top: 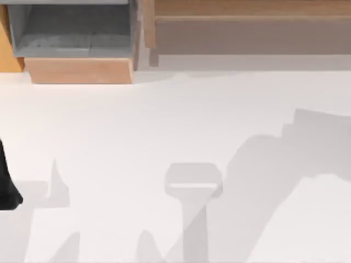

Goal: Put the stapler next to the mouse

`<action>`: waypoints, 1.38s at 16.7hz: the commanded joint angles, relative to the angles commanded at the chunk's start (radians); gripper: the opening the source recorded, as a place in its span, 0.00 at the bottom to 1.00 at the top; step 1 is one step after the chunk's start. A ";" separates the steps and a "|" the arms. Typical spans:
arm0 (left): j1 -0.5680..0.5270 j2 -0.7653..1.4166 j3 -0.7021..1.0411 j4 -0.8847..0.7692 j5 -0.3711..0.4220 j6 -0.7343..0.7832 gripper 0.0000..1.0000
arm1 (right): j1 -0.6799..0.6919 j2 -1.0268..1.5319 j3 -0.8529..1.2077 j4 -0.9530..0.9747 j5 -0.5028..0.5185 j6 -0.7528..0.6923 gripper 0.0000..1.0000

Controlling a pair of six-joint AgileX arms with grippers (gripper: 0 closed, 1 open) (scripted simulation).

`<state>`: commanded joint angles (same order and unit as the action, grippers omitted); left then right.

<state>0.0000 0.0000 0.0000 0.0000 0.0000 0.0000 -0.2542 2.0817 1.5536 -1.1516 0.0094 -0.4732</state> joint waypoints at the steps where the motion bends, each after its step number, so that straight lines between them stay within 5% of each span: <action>1: 0.000 0.000 0.000 0.000 0.000 0.000 1.00 | -0.018 0.052 0.091 -0.020 0.001 0.017 0.00; 8: 0.000 0.000 0.000 0.000 0.000 0.000 1.00 | -0.106 0.288 0.503 -0.095 0.005 0.114 0.00; 23: 0.000 0.000 0.000 0.000 0.000 0.000 1.00 | -0.123 0.293 0.499 -0.158 0.037 0.128 0.00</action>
<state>0.0000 0.0000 0.0000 0.0000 0.0000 0.0000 -0.3774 2.3745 2.0526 -1.3097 0.0466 -0.3448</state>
